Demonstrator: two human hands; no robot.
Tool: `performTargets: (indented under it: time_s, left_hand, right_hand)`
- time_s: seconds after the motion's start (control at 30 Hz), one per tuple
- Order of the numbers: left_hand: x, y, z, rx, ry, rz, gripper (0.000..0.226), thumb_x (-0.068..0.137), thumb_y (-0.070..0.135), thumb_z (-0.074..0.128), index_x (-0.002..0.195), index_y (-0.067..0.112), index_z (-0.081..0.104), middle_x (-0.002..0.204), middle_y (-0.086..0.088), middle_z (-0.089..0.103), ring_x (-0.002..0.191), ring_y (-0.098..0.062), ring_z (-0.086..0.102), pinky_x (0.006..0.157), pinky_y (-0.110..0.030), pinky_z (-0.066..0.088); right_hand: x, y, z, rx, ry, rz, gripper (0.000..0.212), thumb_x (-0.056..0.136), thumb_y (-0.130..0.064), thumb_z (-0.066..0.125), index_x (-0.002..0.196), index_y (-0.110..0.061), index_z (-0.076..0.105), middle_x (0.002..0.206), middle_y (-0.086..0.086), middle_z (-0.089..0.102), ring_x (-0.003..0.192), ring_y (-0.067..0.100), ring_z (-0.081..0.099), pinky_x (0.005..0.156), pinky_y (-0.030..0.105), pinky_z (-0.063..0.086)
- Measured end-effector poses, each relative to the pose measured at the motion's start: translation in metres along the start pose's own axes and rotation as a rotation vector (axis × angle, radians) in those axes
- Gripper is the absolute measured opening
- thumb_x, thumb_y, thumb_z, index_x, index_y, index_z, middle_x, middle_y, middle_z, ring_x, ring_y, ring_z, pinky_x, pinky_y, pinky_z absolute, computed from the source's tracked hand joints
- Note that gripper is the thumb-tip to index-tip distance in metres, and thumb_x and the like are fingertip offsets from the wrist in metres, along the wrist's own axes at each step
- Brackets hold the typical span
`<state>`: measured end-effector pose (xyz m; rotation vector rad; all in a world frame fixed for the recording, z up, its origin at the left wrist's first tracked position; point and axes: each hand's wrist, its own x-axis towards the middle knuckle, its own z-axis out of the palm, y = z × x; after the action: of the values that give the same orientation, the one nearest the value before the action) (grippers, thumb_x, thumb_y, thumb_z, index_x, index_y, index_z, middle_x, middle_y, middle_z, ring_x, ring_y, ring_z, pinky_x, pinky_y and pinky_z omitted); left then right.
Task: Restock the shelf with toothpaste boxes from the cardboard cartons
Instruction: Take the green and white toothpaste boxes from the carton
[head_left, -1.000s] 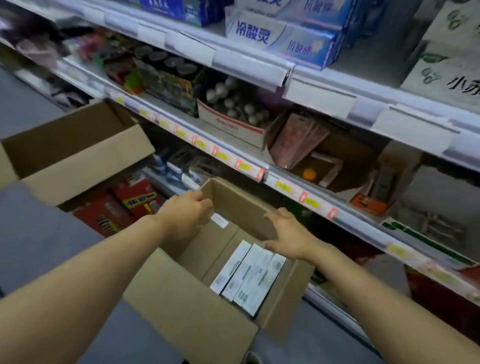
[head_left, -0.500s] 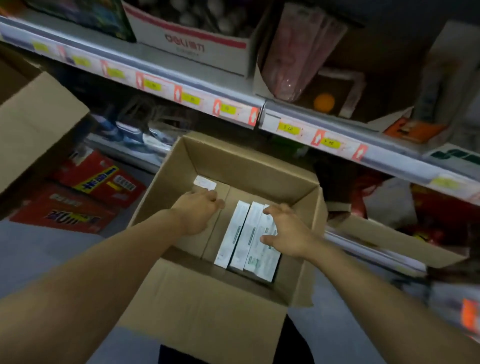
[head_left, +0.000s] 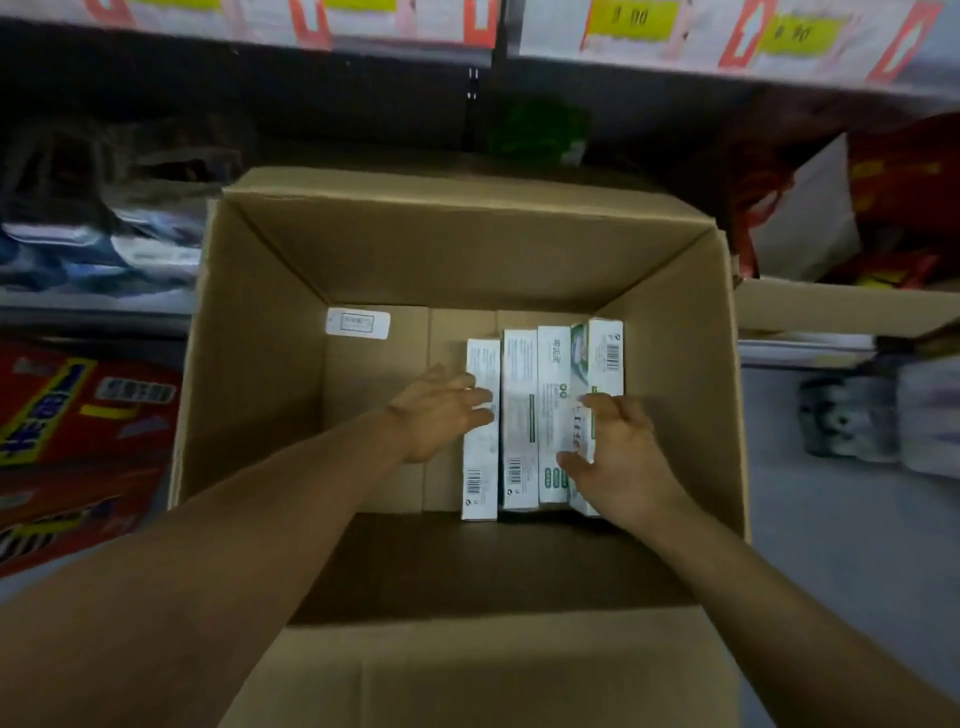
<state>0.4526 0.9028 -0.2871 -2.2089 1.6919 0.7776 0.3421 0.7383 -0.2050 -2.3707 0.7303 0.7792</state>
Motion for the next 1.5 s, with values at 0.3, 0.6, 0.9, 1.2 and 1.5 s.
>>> performTargets:
  time_s: [0.3,0.6,0.9,1.2,1.5]
  left_hand:
    - [0.055,-0.008,0.046,0.122,0.121,0.115,0.050,0.090,0.003,0.050,0.136,0.020,0.040,0.149,-0.006,0.025,0.138,-0.024,0.022,0.114,-0.045,0.013]
    - [0.063,-0.016,0.052,0.249,0.285,0.193,0.041,0.083,0.007,0.060,0.118,0.025,0.053,0.121,-0.007,0.048,0.115,-0.026,0.045,0.106,-0.046,0.030]
    - [0.042,-0.035,0.049,0.110,0.110,0.131,0.048,0.092,0.005,0.045,0.135,0.025,0.037,0.132,0.003,0.046,0.132,-0.015,0.034,0.115,-0.044,-0.004]
    - [0.027,-0.055,-0.006,-0.405,0.097,0.005,0.037,0.078,0.029,0.071,0.112,0.027,0.054,0.112,0.009,0.055,0.109,-0.012,0.049,0.101,-0.036,0.025]
    - [-0.008,-0.083,-0.014,-1.081,0.112,-0.327,0.032,0.087,0.035,0.063,0.109,0.012,0.066,0.099,-0.003,0.065,0.087,-0.014,0.059,0.075,-0.024,0.045]
  right_hand:
    - [0.026,0.024,0.039,0.085,0.094,0.191,0.075,0.085,-0.016,0.066,0.143,-0.007,0.018,0.140,0.012,0.025,0.130,0.029,0.035,0.103,0.042,0.043]
    - [0.028,0.027,0.046,0.074,0.140,0.247,0.075,0.086,-0.015,0.064,0.144,-0.007,0.017,0.143,0.012,0.022,0.133,0.028,0.029,0.106,0.042,0.041]
    - [0.027,0.032,0.052,0.079,0.128,0.256,0.075,0.086,-0.014,0.063,0.144,-0.007,0.016,0.142,0.012,0.023,0.133,0.028,0.030,0.106,0.039,0.040]
    - [0.025,0.003,0.050,0.117,0.210,0.140,0.061,0.087,-0.006,0.057,0.140,-0.003,0.027,0.138,0.017,0.031,0.129,0.030,0.034,0.106,0.041,0.037]
    - [0.021,-0.018,0.025,0.216,0.182,0.111,0.058,0.090,-0.009,0.058,0.140,-0.007,0.029,0.139,0.013,0.031,0.127,0.028,0.039,0.101,0.036,0.040]
